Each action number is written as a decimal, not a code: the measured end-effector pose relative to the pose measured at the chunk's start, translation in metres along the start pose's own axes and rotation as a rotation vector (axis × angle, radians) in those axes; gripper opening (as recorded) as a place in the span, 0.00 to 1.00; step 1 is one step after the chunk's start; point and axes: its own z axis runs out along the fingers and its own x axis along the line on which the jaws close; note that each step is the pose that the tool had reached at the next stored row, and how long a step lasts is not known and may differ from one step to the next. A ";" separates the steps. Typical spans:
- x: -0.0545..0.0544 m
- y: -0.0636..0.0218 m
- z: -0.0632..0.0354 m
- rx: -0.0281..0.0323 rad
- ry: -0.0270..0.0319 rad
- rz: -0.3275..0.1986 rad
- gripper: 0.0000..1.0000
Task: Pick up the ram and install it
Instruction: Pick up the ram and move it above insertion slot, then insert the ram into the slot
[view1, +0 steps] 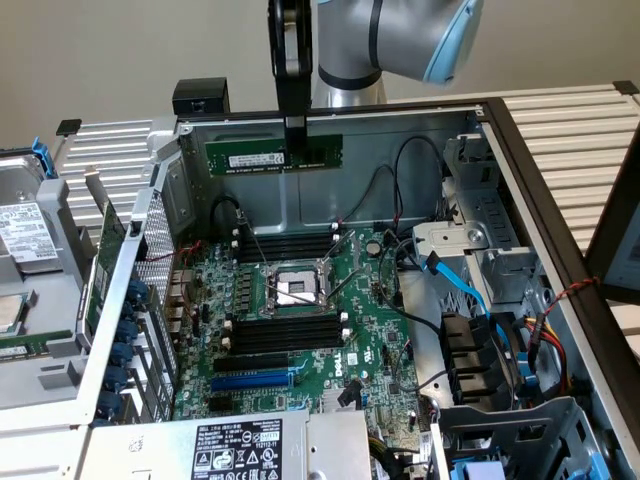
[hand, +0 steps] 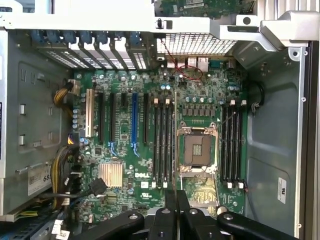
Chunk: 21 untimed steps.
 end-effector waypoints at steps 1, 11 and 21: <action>0.000 -0.0005 0.0001 0.0000 -0.0001 0.000 0.13; 0.000 -0.0039 0.0075 -0.0002 0.0000 0.000 0.13; 0.002 -0.0040 0.0226 -0.0059 -0.0002 0.006 0.13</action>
